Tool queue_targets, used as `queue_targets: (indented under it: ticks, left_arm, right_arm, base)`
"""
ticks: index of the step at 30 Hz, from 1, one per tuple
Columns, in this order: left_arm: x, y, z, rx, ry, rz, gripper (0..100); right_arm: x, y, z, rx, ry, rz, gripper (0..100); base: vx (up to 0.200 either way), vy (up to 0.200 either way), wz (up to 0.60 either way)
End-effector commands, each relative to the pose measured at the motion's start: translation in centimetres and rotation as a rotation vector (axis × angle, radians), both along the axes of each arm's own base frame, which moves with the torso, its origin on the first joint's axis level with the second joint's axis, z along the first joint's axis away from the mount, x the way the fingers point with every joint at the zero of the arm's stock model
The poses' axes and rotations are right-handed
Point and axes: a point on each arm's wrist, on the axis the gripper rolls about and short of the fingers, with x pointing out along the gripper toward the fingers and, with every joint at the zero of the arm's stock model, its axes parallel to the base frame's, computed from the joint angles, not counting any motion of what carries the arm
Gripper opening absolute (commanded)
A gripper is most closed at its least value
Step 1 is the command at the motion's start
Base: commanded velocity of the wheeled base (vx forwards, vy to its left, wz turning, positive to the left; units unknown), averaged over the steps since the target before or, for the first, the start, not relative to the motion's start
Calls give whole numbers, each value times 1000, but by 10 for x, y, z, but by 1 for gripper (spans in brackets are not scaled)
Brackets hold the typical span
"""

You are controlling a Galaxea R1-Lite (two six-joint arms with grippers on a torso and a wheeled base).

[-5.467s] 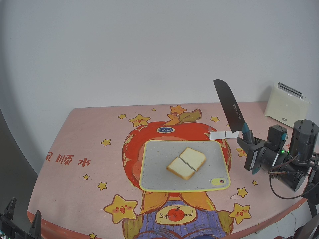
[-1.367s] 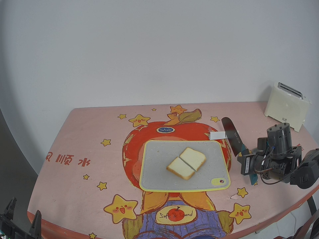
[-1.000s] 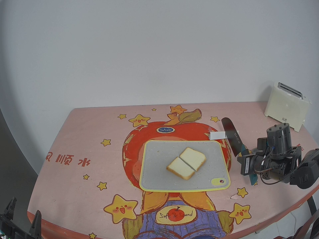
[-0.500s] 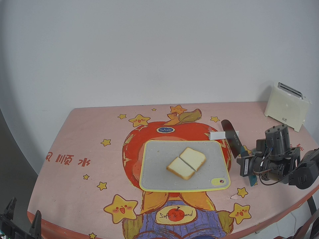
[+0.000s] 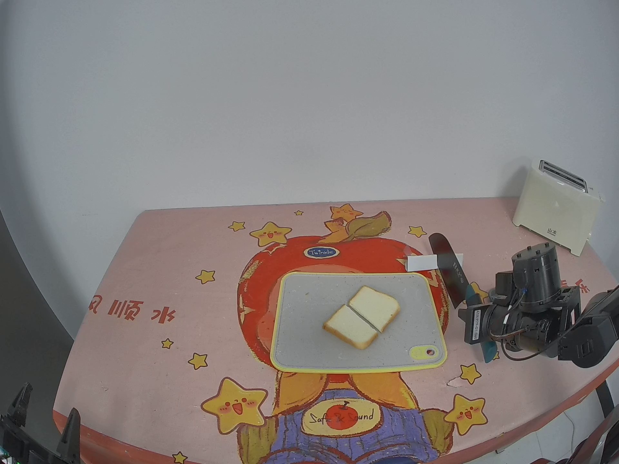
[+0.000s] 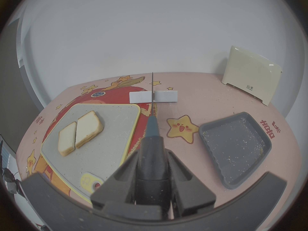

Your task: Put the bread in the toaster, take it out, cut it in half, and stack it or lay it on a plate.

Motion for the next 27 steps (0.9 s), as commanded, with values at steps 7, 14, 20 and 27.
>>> queue_targets:
  ticks: [7,14,20,27]
  left_arm:
    - [1,0,-5,-1,6,1,100]
    - [1,0,-5,-1,8,1,100]
    - [1,0,-5,-1,8,1,100]
    - [1,0,-5,-1,6,-1,100]
  right_arm:
    - [-2,0,-2,-9,7,5,0]
    - [-3,-1,-2,-13,10,7,0]
    - [-4,-1,-1,-9,4,9,100]
    - [-4,0,-1,-12,5,12,100]
  base:
    - [0,0,0]
    - [0,0,0]
    - [0,0,0]
    - [0,0,0]
